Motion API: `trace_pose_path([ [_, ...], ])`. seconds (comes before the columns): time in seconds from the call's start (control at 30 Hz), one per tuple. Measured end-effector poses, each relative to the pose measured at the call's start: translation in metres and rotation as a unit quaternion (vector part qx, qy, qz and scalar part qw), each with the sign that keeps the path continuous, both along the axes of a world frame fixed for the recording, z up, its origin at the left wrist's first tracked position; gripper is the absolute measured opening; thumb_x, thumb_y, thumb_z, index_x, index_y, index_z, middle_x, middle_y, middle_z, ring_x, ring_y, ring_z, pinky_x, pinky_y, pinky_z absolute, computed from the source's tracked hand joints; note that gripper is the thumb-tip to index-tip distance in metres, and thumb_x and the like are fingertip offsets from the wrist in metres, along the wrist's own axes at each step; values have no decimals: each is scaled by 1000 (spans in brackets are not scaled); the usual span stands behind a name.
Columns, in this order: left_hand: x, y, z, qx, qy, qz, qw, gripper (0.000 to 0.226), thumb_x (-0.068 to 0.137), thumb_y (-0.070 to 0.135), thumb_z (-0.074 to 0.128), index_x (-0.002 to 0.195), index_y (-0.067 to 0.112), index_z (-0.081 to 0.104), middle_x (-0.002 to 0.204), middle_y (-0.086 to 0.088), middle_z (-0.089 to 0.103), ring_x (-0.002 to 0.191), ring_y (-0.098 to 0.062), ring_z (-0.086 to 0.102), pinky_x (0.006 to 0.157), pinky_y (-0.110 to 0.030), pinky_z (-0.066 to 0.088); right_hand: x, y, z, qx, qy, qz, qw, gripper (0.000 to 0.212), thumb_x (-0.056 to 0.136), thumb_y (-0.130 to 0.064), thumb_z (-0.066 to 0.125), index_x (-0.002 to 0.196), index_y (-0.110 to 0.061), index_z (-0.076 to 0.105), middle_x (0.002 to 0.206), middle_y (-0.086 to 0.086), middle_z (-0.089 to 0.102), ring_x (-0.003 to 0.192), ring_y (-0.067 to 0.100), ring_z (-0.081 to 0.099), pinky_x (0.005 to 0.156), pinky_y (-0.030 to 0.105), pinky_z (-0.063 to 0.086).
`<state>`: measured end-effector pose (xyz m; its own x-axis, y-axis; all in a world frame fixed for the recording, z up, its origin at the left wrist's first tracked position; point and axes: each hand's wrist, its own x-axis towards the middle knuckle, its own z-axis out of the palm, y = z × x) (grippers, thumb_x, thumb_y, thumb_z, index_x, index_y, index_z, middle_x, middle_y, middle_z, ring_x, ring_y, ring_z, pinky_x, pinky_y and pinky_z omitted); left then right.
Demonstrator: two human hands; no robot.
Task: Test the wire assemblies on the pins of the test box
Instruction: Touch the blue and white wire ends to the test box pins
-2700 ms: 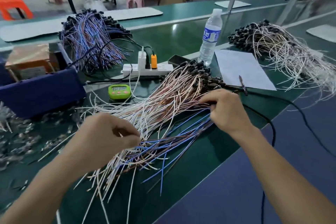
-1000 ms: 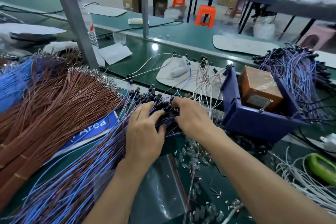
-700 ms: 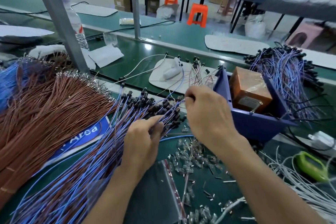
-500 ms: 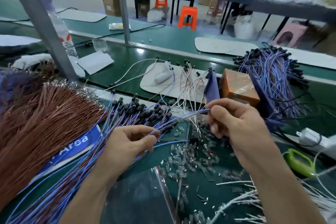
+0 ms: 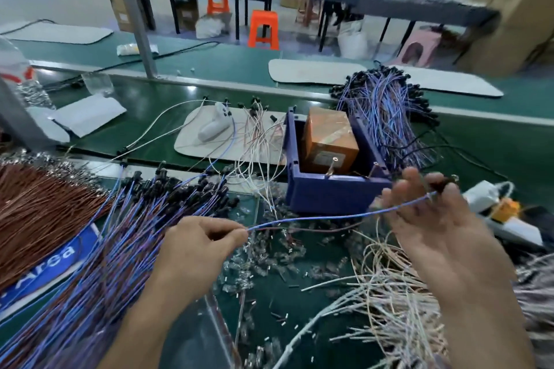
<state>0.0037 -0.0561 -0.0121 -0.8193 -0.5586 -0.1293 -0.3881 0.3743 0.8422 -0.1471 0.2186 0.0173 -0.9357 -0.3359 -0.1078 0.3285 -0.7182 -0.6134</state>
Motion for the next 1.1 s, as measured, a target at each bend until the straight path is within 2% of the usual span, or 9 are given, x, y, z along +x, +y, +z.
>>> trace_pose_path([
  [0.07,-5,4,-2,104,18,-10,994,24,85,20,82,81,44,82,75,2,78,62,-10,70,65,-23,60,-10,19,6,8,27,-14,1000,24,104,-32,51,95,-23,71,87,-6,64,63,7,53,64,24,52],
  [0.13,-11,7,-2,252,72,22,965,15,78,10,80,86,22,84,74,-11,76,55,-13,64,55,-19,55,-16,31,9,50,35,-36,997,28,106,-34,49,93,-24,71,73,-8,54,54,9,40,55,22,47],
  [0.3,-29,18,-7,584,223,122,771,14,76,18,71,68,14,81,70,-3,73,50,-1,65,46,-15,51,-11,32,-5,182,-20,-63,981,21,103,-25,54,95,-16,71,66,0,52,50,11,39,51,23,46],
  [0.4,-41,28,-7,632,255,129,721,12,75,19,73,74,11,82,78,-2,75,57,-1,69,51,-15,54,-6,27,-15,253,-40,-58,965,17,97,-4,57,91,-11,71,59,1,48,47,10,35,47,22,35],
  [0.47,-49,38,-5,598,234,115,758,16,79,19,68,73,12,82,75,-3,73,55,-2,67,51,-15,54,-3,27,-21,311,-22,-41,949,26,93,6,55,84,-11,72,57,2,47,45,10,33,44,23,27],
  [0.57,-59,57,2,394,137,49,908,11,75,20,75,70,13,82,64,-7,69,50,-9,60,48,-17,51,5,25,-19,443,74,26,893,28,91,3,61,83,-18,79,62,4,62,44,6,42,44,17,30],
  [0.63,-66,76,7,266,87,-38,959,11,79,13,80,69,14,81,62,-8,69,49,-12,56,51,-18,49,14,17,-15,497,141,80,852,28,89,-4,70,87,-30,81,75,-3,76,55,-2,60,53,10,42],
  [0.77,-76,102,12,203,59,-93,973,20,85,8,79,66,16,81,59,-7,69,51,-13,58,54,-21,49,29,-4,-11,487,183,125,845,21,88,-12,75,93,-31,81,89,-6,80,90,8,74,83,23,57],
  [1.1,-76,115,12,287,123,-31,950,13,73,2,86,68,13,81,60,-7,71,52,-12,62,52,-19,50,40,-20,-9,481,171,102,854,13,69,-20,78,81,-24,82,76,4,78,79,29,75,77,40,62],
])
